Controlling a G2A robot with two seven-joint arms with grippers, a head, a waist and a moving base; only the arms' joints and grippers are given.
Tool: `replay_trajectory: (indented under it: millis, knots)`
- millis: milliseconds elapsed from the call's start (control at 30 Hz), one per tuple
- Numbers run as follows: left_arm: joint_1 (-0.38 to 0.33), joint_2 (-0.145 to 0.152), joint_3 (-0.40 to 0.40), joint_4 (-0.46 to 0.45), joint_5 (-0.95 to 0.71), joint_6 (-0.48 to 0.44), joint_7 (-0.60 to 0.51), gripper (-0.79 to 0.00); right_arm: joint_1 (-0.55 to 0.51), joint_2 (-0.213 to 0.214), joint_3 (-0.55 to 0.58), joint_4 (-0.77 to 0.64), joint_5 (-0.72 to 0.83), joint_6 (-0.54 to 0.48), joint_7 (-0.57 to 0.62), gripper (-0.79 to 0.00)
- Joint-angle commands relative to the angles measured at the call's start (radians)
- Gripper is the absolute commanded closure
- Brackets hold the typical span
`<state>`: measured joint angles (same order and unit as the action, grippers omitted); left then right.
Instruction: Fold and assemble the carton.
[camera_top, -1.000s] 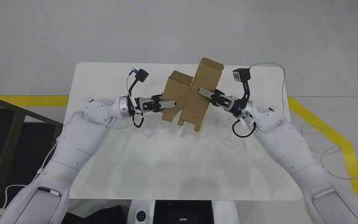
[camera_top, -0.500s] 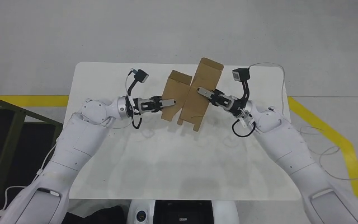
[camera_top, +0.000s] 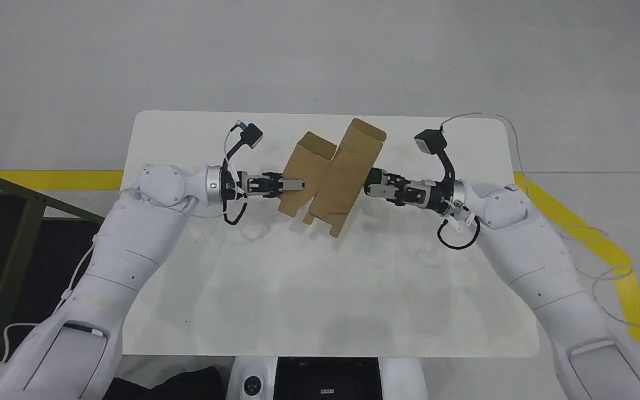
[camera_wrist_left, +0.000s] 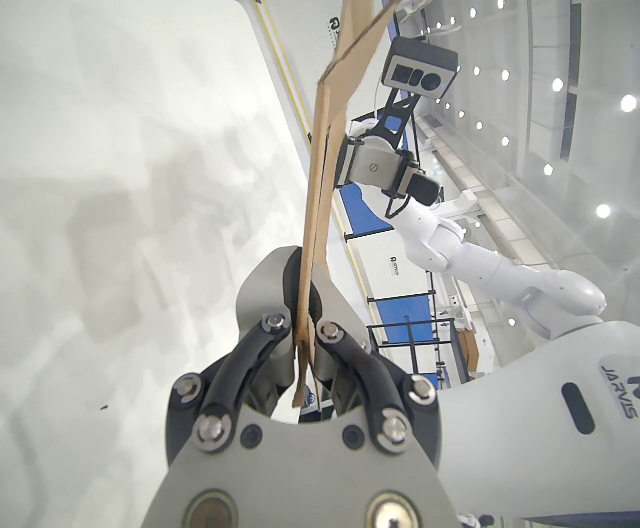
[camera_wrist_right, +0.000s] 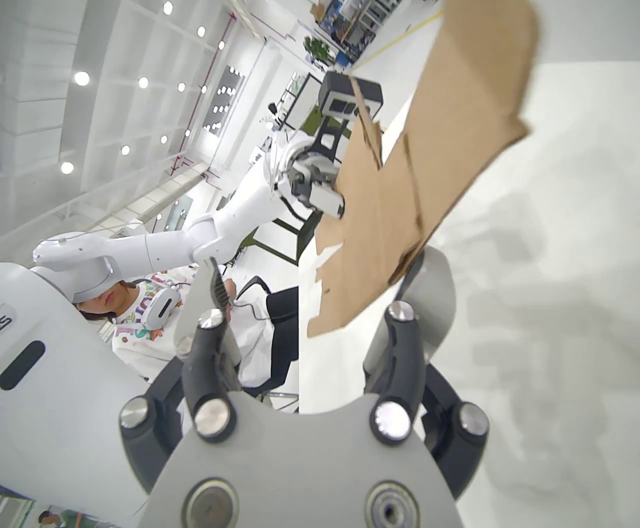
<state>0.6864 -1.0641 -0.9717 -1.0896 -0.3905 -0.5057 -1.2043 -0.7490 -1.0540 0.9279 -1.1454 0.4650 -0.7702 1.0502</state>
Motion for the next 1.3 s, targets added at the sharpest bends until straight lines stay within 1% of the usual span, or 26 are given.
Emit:
replay_trajectory:
  millis: [0, 67, 133, 233, 400, 600, 700, 967, 1267]
  knots:
    - [-0.026, -0.003, 0.012, 0.029, 0.0, 0.002, -0.067, 0.0, -0.021, 0.017, 0.024, -0.037, 0.011, 0.051, 0.051, -0.785]
    - [-0.046, -0.006, 0.027, 0.049, 0.0, 0.017, -0.126, 0.0, -0.034, 0.03, 0.033, -0.065, 0.006, 0.092, 0.092, -0.785]
    - [-0.065, -0.012, 0.045, 0.064, -0.02, 0.044, -0.154, 0.0, -0.049, 0.045, 0.041, -0.1, 0.018, 0.146, 0.146, -0.785]
    - [-0.079, -0.015, 0.061, 0.065, -0.046, 0.068, -0.178, 0.0, -0.065, 0.058, 0.056, -0.112, 0.038, 0.167, 0.167, -0.785]
    - [-0.077, -0.014, 0.08, 0.048, -0.107, 0.113, -0.223, 0.0, -0.092, 0.072, 0.06, -0.113, 0.057, 0.172, 0.172, -0.785]
    - [-0.066, -0.005, 0.101, 0.019, -0.097, 0.137, -0.247, 0.0, -0.105, 0.074, 0.046, -0.109, 0.092, 0.143, 0.143, -0.785]
    - [-0.059, 0.001, 0.112, -0.006, -0.09, 0.144, -0.254, 0.0, -0.097, 0.071, 0.032, -0.102, 0.097, 0.134, 0.134, -0.785]
    - [-0.057, 0.012, 0.119, -0.031, -0.123, 0.152, -0.262, 0.0, -0.071, 0.067, -0.003, -0.077, 0.101, 0.128, 0.128, -0.785]
    - [-0.061, 0.02, 0.12, -0.03, -0.129, 0.141, -0.251, 0.0, -0.067, 0.074, -0.009, -0.042, 0.1, 0.106, 0.106, -0.785]
